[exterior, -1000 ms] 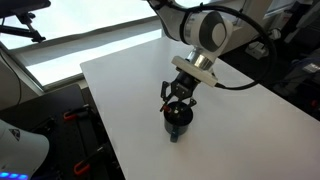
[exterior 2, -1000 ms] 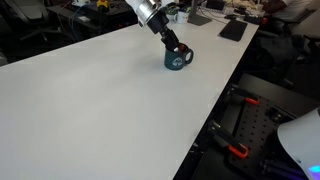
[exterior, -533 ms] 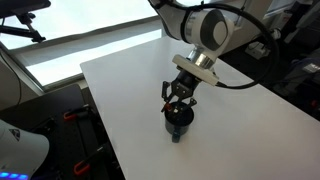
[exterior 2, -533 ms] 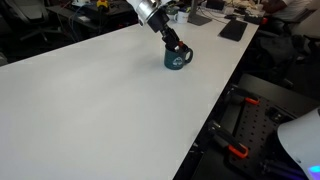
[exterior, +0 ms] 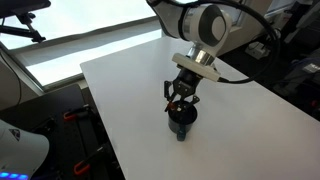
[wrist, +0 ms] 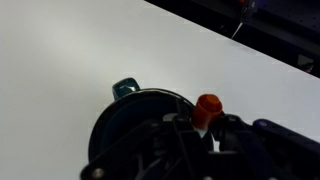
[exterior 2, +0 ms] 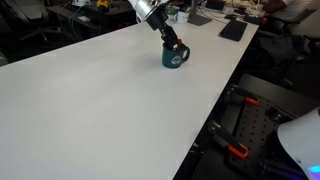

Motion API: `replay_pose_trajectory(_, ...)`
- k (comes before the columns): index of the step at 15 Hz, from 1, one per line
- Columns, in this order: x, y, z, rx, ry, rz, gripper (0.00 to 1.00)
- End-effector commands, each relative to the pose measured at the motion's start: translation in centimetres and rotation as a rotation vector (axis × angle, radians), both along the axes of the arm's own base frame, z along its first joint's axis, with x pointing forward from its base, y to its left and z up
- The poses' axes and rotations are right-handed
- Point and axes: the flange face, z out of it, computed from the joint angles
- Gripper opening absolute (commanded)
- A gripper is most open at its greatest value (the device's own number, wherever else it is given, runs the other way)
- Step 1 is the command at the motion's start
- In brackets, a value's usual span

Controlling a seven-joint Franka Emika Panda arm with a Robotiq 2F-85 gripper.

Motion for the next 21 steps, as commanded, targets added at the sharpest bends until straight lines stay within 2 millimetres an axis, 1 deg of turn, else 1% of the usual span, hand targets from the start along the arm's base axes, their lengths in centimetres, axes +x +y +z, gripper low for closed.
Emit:
replay_pose_trajectory(1,-0.7,1.2,1.6,-0.038,-0.066,0.025,0.06)
replay_pose_trajectory(5,-1.0,2.1,2.5,-0.053,-0.108,0.033,0.06)
replay_pose_trajectory(7,-1.2,2.6,3.3,-0.056,-0.142,0.031,0.06)
replay_pose_trajectory(12,-2.1,4.1,6.2,-0.064,-0.251,0.038,0.06)
replay_pose_trajectory(19,-4.1,7.0,10.6,-0.067,-0.382,0.062,0.06)
replay_pose_trajectory(21,-4.6,7.7,11.2,-0.074,-0.402,0.070,0.06)
